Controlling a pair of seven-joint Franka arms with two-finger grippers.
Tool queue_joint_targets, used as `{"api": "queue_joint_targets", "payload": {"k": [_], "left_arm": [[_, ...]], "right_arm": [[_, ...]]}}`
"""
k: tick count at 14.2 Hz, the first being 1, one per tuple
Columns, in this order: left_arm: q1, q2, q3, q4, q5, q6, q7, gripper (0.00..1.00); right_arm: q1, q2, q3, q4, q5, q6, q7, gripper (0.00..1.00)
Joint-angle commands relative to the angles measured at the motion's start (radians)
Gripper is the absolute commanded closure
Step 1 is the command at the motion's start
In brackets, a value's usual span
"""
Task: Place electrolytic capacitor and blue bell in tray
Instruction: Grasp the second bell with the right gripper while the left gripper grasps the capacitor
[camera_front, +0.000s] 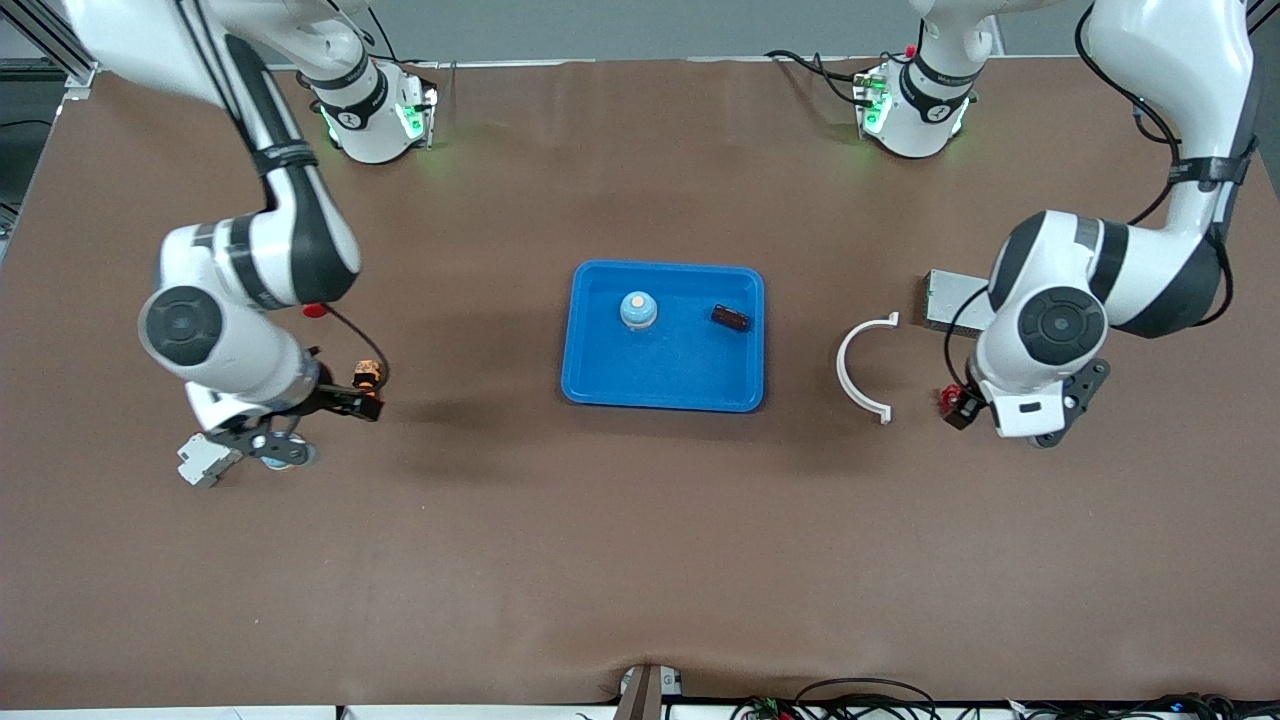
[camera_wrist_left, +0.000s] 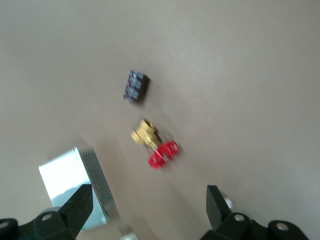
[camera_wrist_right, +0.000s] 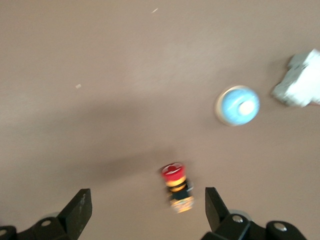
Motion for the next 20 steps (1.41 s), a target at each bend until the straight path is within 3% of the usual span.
{"api": "queue_joint_targets", "payload": {"k": [1, 8, 10, 13, 20], "left_arm": [[0.074, 0.019, -0.011, -0.009, 0.034, 0.042, 0.103, 0.00], [0.205, 0.111, -0.010, -0.054, 0.035, 0.221, 0.277, 0.00], [0.243, 0.134, -0.010, -0.065, 0.057, 0.280, 0.297, 0.07], [0.254, 0.148, -0.008, -0.115, 0.069, 0.386, 0.297, 0.10], [0.320, 0.183, -0.008, -0.134, 0.183, 0.455, 0.297, 0.15]], "right_arm": [[-0.093, -0.001, 0.025, 0.026, 0.001, 0.002, -0.130, 0.00], [-0.211, 0.089, 0.027, 0.023, 0.044, 0.117, -0.292, 0.00], [-0.223, 0.125, 0.027, 0.023, 0.046, 0.151, -0.295, 0.00], [-0.232, 0.169, 0.027, 0.019, 0.046, 0.203, -0.295, 0.00], [-0.278, 0.235, 0.031, -0.022, 0.046, 0.322, -0.362, 0.00]]}}
